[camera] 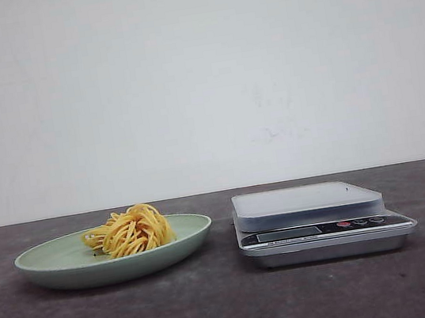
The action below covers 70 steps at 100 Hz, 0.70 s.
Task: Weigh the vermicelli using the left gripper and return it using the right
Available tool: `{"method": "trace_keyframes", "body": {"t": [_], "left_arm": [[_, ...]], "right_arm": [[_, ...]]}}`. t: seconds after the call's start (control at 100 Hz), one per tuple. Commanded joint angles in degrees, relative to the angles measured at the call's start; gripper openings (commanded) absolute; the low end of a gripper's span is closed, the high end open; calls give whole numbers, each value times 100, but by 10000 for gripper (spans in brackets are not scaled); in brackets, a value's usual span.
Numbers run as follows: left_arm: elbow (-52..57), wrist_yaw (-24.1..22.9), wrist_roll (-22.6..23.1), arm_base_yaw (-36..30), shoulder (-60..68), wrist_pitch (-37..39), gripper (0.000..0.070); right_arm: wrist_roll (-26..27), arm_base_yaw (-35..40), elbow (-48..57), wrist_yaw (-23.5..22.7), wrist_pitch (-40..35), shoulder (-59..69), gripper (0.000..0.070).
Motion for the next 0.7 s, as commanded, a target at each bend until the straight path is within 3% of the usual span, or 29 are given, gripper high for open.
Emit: {"method": "trace_keyframes", "body": {"t": [0.0, 0.16, 0.27, 0.38, 0.53, 0.69], "left_arm": [[72, 13, 48, -22, 2, 55, 11], [72, 11, 210, 262, -87, 50, 11], [52, -9, 463, 1025, -111, 208, 11], [-267, 46, 636, 1862, -201, 859, 11], [-1349, 767, 999, 2911, -592, 2087, 11], [-2710, 1421, 1390, 3515, -1156, 3344, 11]], "right_arm": [[66, 24, 50, 13, 61, -22, 11], [66, 24, 50, 13, 61, -20, 11], [66, 24, 50, 15, 61, -20, 12], [66, 24, 50, 13, 61, -22, 11], [66, 24, 50, 15, 61, -20, 11], [66, 24, 50, 15, 61, -22, 11]]}}
